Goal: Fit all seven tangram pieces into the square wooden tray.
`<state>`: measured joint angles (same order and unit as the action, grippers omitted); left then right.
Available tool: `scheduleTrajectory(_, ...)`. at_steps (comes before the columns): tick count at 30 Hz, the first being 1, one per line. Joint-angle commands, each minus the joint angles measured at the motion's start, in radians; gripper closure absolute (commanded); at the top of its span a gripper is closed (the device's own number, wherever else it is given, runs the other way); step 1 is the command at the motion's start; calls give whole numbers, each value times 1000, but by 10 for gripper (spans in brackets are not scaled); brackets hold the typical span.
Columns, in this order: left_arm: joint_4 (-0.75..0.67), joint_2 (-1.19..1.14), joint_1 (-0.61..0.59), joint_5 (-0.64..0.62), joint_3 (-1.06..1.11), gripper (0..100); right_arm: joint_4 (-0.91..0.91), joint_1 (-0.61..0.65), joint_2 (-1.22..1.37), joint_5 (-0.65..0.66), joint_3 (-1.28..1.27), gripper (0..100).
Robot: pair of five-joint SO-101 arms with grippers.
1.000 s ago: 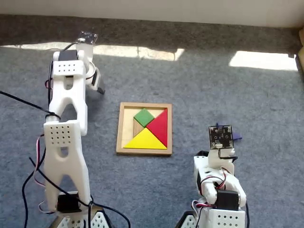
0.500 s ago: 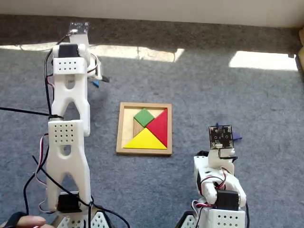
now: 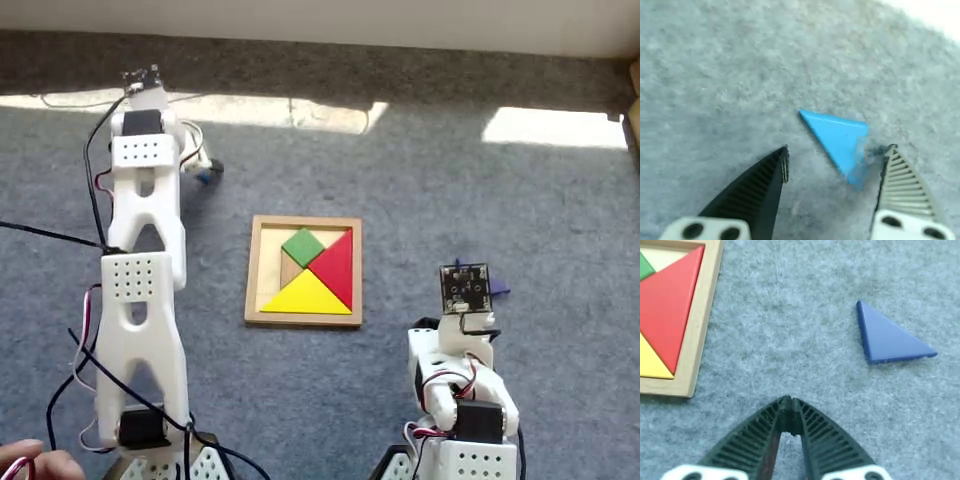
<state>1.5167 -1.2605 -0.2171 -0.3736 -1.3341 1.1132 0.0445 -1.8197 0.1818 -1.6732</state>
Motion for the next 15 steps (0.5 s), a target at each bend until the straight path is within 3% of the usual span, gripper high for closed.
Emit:
scheduleTrajectory(1, -44, 8, -44, -60, -48, 702, 2, -10, -16, 11, -84, 988)
scheduleTrajectory(11, -126, -44, -28, -40, -45, 796, 2, -10, -16, 11, -84, 988)
scheduleTrajectory(15, -117, -48, -7, 97, -45, 810, 2, -10, -16, 11, -84, 988)
